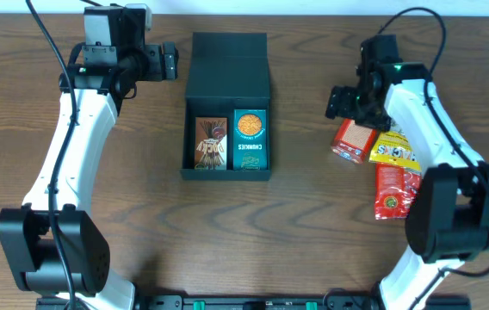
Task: Pack container
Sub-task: 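Reach the right gripper to the red-orange box and grasp it, then carry the red-orange box into the black box and lower it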
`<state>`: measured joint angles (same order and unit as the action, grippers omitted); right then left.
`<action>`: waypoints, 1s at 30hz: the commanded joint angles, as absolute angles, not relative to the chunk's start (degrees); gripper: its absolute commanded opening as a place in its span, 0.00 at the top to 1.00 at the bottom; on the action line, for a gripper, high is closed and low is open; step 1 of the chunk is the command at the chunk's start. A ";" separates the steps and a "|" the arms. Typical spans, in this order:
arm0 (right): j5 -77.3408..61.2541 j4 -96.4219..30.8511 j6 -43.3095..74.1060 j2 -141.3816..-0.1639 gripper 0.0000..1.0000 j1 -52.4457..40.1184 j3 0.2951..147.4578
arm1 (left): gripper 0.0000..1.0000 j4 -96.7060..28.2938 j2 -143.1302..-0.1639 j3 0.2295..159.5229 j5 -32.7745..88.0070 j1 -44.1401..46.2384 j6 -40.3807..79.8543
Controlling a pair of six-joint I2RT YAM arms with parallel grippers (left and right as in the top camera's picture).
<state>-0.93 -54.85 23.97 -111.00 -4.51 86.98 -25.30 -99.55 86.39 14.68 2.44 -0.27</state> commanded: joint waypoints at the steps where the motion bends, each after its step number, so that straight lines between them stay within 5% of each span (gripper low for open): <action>1: 2.85 -56.14 33.54 -112.01 0.12 -4.10 87.35 | 0.05 -25.04 -99.96 86.76 13.13 2.13 -1.78; 11: 6.68 -59.40 40.16 -113.65 0.13 -3.92 87.35 | 0.05 -24.99 -99.96 86.76 12.93 1.10 -1.78; 30: 3.36 -53.84 30.28 -118.32 0.09 -1.41 87.33 | 0.05 -25.19 -99.96 86.76 12.93 1.02 -1.76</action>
